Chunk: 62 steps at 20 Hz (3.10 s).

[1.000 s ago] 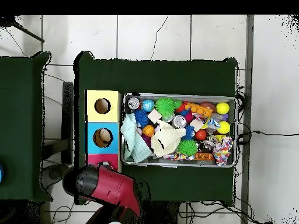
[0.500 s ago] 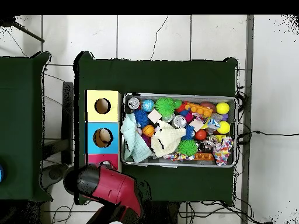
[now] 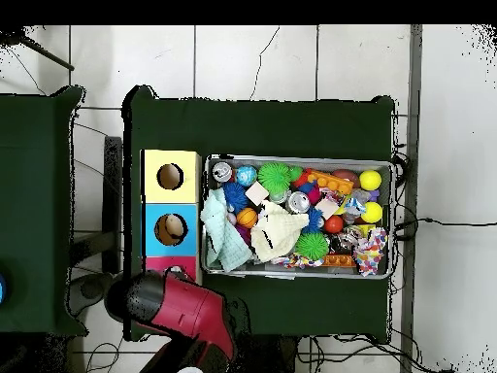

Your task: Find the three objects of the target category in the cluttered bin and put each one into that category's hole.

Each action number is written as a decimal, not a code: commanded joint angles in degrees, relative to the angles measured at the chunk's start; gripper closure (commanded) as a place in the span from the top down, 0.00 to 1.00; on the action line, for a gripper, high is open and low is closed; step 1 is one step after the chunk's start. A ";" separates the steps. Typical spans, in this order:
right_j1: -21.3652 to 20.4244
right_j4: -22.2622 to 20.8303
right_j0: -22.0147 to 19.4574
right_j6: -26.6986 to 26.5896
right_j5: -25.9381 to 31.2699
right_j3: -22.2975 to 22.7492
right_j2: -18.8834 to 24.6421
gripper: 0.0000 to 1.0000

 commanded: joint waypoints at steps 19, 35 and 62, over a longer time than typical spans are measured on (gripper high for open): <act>5.50 5.76 -1.13 15.81 3.24 -6.22 3.24 0.00; 4.84 10.76 -2.02 14.48 -3.11 -1.43 6.20 0.00; 0.38 -7.65 -10.38 -5.65 10.59 -19.85 3.10 0.00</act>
